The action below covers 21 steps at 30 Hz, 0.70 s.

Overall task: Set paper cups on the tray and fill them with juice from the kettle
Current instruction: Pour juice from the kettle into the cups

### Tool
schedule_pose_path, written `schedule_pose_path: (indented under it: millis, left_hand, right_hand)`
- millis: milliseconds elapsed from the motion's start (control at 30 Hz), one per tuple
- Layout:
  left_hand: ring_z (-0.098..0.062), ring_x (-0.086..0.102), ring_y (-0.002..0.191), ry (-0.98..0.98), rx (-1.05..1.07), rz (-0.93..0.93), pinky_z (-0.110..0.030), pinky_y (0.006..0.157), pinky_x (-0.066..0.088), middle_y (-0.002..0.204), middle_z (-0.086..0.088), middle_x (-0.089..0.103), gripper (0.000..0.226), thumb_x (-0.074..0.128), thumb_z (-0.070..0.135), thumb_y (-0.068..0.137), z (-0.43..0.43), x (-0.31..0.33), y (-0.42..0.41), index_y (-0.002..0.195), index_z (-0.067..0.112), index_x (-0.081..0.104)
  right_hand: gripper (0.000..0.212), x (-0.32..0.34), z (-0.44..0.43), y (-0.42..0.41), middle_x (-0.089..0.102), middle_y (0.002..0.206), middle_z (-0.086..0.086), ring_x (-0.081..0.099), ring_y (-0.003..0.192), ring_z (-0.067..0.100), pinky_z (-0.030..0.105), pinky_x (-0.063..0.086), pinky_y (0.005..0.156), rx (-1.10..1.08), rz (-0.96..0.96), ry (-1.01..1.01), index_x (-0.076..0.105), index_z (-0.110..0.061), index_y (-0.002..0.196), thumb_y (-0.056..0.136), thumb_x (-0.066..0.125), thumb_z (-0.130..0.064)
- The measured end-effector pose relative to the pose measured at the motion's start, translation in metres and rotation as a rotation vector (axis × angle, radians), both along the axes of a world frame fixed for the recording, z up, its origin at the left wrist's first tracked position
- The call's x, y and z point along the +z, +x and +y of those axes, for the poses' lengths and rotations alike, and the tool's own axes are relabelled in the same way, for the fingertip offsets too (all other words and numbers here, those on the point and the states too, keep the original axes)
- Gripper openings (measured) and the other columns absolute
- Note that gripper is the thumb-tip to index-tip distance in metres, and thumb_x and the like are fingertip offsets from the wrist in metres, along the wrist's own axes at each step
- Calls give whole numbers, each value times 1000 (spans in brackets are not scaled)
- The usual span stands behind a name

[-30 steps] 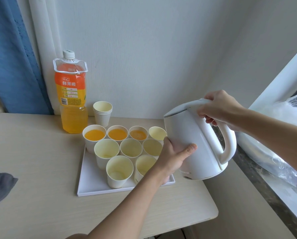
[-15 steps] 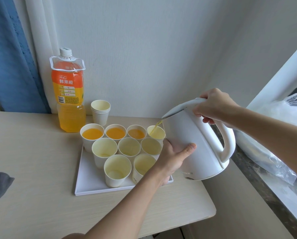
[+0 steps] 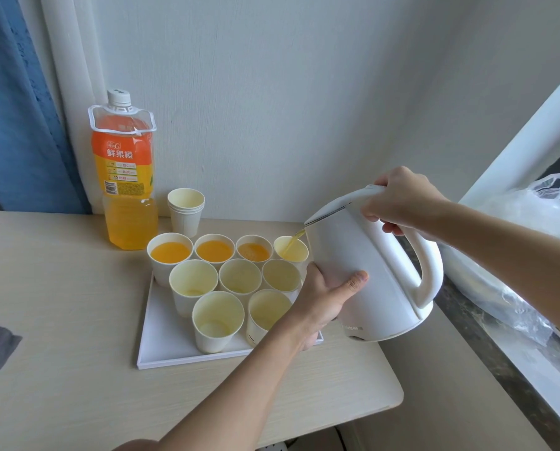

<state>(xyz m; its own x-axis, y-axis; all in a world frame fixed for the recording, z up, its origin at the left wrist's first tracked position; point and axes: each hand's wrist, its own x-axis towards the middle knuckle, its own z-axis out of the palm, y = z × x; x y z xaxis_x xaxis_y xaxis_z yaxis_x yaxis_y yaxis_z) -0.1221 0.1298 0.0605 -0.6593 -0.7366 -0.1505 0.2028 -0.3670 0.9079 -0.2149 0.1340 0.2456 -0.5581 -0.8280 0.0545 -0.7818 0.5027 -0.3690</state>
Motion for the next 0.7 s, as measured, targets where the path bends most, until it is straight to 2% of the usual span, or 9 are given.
schedule_pose_path:
  millis: [200,300,533,700]
  left_hand:
    - [-17,67,118,5,-8,-16,-27,73,52,132,4,67,63,82,45,88,0,3,3,135,20,47]
    - [-15,69,116,2,-10,-7,-24,69,54,132,3,67,61,80,41,90,1,5,3,135,19,47]
    - [-15,70,114,4,-18,14,-29,72,58,131,3,69,62,80,40,89,1,5,4,137,19,46]
    - [-17,71,113,2,-18,22,-39,82,61,129,2,70,72,85,46,82,1,2,3,137,20,46]
  right_hand:
    - [12,0,0,0,60,64,8,57,44,21,21,45,43,-4,0,1,66,-11,77,70,59,-5]
    - [13,0,1,1,62,64,9,57,45,21,21,45,43,-5,1,5,67,-10,80,70,59,-5]
    - [20,1,1,1,63,66,8,59,46,21,21,47,43,-19,15,15,66,-9,91,72,59,-7]
    - [24,1,1,1,65,68,10,60,48,22,23,49,46,-17,15,24,67,-8,95,72,59,-8]
